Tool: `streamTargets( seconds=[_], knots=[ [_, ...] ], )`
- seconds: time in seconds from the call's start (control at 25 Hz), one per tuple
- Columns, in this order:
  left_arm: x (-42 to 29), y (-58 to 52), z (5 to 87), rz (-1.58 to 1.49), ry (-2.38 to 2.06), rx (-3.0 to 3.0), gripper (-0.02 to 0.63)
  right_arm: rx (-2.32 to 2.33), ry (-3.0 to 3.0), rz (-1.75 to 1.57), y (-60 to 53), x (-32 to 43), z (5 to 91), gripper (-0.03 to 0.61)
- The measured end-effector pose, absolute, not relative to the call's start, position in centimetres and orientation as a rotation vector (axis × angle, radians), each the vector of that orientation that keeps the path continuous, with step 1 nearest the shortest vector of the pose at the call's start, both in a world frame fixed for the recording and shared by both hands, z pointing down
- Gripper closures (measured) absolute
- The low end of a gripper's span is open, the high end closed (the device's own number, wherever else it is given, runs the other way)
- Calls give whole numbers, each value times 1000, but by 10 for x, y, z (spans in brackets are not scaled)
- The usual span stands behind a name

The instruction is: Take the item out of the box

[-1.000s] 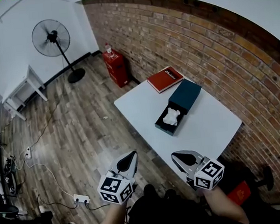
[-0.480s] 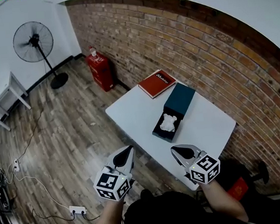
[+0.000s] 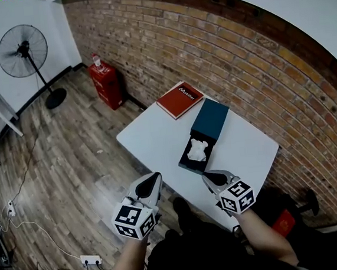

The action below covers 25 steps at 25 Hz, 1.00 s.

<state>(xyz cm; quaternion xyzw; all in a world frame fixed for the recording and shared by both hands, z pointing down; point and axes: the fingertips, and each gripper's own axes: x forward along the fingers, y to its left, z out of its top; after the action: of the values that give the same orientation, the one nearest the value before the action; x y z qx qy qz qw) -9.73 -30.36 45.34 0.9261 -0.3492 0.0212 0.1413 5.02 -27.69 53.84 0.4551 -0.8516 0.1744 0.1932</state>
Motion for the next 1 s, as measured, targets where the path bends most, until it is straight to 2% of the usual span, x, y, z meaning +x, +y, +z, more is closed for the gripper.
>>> streamTargets(
  seconds=[0.52, 1.0],
  knots=[
    [-57, -390, 498, 197, -975, 2599, 614, 1186, -2291, 608, -372, 82, 611, 518],
    [-33, -408, 532, 259, -906, 2548, 614, 1164, -2112, 642, -407, 130, 675, 488]
  ],
)
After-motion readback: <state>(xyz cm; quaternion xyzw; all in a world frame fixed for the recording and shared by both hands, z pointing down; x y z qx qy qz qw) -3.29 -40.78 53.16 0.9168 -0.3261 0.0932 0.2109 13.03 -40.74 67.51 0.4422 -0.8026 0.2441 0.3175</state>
